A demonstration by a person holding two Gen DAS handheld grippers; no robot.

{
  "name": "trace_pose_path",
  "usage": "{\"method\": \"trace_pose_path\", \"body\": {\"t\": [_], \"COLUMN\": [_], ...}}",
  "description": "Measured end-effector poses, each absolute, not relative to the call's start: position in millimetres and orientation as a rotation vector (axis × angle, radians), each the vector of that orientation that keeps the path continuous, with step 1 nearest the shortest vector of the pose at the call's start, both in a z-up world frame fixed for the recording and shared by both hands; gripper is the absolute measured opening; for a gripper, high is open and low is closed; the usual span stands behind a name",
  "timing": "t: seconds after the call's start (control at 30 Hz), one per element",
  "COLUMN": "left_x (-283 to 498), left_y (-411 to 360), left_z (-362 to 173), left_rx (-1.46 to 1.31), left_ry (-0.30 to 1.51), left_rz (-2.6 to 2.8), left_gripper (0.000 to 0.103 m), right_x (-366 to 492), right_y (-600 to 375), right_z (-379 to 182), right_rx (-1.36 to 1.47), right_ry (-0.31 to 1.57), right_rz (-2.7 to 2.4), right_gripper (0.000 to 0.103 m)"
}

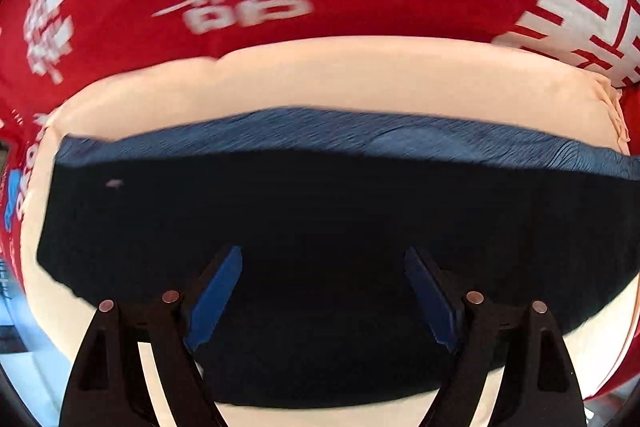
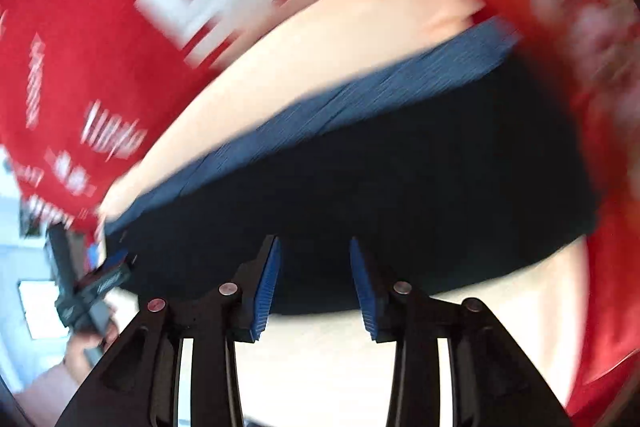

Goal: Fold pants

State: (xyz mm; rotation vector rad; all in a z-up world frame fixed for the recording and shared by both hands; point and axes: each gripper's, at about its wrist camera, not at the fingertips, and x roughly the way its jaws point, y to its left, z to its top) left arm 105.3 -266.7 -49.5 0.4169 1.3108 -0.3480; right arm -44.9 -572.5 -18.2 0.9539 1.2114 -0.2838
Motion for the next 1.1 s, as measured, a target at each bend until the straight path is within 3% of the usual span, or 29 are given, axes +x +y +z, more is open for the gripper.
{"method": "trace_pose_path", "body": {"t": [0.17, 0.27, 0.47, 0.63, 0.73, 0.77, 0.8, 0.83, 0.97, 1.1], "left_x": [129, 150, 206, 223, 233, 235, 235, 234, 233, 229], "left_y": [-212, -176, -86, -49, -27, -22, -21, -20, -5, 3], "left_z": [-39, -34, -41, -68, -84, -84, -83, -82, -82, -87], "left_rx": [0.437, 0.456, 0.487, 0.534, 0.406, 0.377, 0.379, 0.39, 0.413, 0.454], "left_ry": [1.266, 1.259, 1.253, 1.281, 1.323, 1.322, 1.317, 1.314, 1.311, 1.289], "left_rz": [-0.36, -0.351, -0.297, -0.293, -0.349, -0.364, -0.377, -0.387, -0.452, -0.469], "left_gripper": [0.085, 0.085, 0.085, 0.085, 0.085, 0.085, 0.085, 0.085, 0.085, 0.087], "right_x": [8, 45, 61, 58, 60, 62, 67, 70, 64, 40], "right_y": [-483, -425, -306, -275, -279, -281, -283, -283, -279, -266], "right_z": [-22, -24, -44, -63, -70, -77, -82, -82, -51, -74], "right_rx": [0.926, 0.947, 1.095, 1.174, 1.249, 1.298, 1.316, 1.304, 1.183, 1.101], "right_ry": [1.26, 1.268, 1.331, 1.28, 1.229, 1.227, 1.234, 1.246, 1.229, 1.343], "right_rz": [-0.14, -0.037, 0.11, 0.032, -0.009, -0.022, -0.026, -0.026, 0.021, -0.037], "right_gripper": [0.041, 0.053, 0.054, 0.054, 0.054, 0.048, 0.017, 0.012, 0.01, 0.008]}}
